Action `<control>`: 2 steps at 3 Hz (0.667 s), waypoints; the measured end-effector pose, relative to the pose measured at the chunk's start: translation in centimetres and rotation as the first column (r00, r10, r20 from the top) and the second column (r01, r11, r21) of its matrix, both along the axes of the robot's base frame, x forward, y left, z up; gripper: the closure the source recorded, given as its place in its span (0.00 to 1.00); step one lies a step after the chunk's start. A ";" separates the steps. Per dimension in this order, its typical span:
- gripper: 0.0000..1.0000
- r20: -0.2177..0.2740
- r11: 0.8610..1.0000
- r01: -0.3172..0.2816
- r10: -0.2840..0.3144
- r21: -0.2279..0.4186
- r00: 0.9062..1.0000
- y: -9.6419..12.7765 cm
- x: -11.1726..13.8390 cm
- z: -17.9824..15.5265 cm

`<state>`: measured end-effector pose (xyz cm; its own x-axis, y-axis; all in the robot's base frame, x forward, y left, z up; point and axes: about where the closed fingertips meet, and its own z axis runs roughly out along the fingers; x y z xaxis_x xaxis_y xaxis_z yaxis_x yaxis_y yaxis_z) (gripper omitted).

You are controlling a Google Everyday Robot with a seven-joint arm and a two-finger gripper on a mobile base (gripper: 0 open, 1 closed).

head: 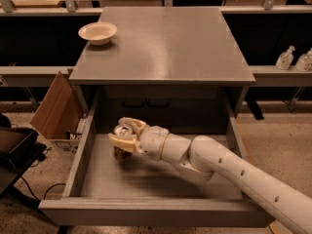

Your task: Place orange can into top drawer

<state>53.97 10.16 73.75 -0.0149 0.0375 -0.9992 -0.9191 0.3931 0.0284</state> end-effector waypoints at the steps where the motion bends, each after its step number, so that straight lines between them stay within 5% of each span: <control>1: 0.30 0.001 1.000 -0.004 0.004 0.000 1.000 0.2 -0.1 0.1; 2: 0.06 0.002 1.000 -0.007 0.007 0.001 1.000 0.4 -0.1 0.1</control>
Offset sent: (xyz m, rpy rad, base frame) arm -0.0006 0.0015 0.0006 0.0003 -0.0008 0.0029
